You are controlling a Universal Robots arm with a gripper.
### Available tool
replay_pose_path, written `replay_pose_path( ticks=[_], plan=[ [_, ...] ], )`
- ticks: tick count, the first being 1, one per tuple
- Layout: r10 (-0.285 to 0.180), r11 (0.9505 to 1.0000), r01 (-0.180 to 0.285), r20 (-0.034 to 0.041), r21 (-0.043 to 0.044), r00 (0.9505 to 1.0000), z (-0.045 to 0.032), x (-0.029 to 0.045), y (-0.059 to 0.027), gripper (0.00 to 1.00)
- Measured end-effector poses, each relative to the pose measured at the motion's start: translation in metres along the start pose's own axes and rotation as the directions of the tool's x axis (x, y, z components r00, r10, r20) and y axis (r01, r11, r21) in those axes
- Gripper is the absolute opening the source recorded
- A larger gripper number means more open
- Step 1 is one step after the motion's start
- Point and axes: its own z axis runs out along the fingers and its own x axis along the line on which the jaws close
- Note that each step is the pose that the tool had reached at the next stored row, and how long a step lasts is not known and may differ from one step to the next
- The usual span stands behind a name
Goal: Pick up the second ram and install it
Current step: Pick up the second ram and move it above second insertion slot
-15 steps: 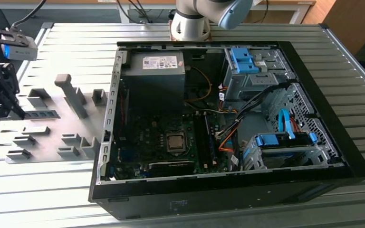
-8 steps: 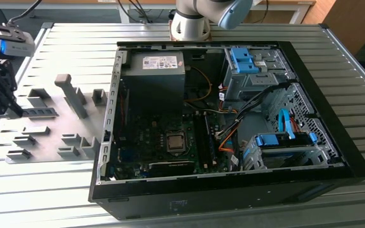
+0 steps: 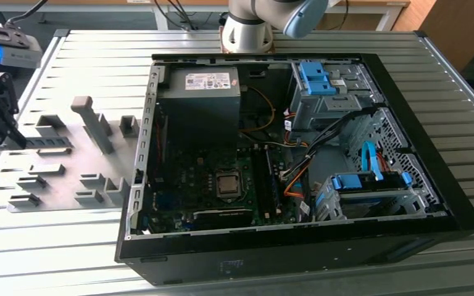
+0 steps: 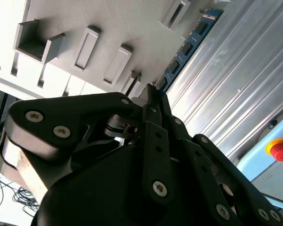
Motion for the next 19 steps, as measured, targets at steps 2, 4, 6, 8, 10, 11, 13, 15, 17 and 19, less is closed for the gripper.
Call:
replay_pose_path(
  ticks=[2, 4, 6, 8, 10, 11, 13, 15, 17, 19],
  plan=[
    [0.000, 1.0000, 0.000, -0.0001, 0.0000, 1.0000, -0.0019, 0.0000, 0.0000, 0.15],
    [0.000, 1.0000, 0.000, -0.0005, 0.0001, 1.0000, -0.0036, -0.0001, 0.0000, 0.15],
    [0.000, 1.0000, 0.000, -0.0008, 0.0000, 1.0000, -0.0067, -0.0002, 0.0000, 0.15],
    [0.000, 1.0000, 0.000, -0.0009, 0.0001, 1.0000, -0.0100, -0.0002, 0.0001, 0.15],
    [0.000, 1.0000, 0.000, -0.0009, 0.0001, 1.0000, -0.0120, -0.0002, 0.0001, 0.15],
    [0.000, 1.0000, 0.000, -0.0010, 0.0000, 1.0000, -0.0129, -0.0002, 0.0001, 0.15],
    [0.000, 1.0000, 0.000, -0.0009, 0.0001, 1.0000, -0.0154, -0.0002, 0.0001, 0.15],
    [0.000, 1.0000, 0.000, -0.0011, 0.0001, 1.0000, -0.0181, -0.0002, 0.0001, 0.15],
    [0.000, 1.0000, 0.000, -0.0015, -0.0001, 1.0000, -0.0212, -0.0002, 0.0002, 0.15],
    [0.000, 1.0000, 0.000, -0.0017, 0.0000, 1.0000, -0.0241, -0.0002, 0.0002, 0.15]
  ],
)
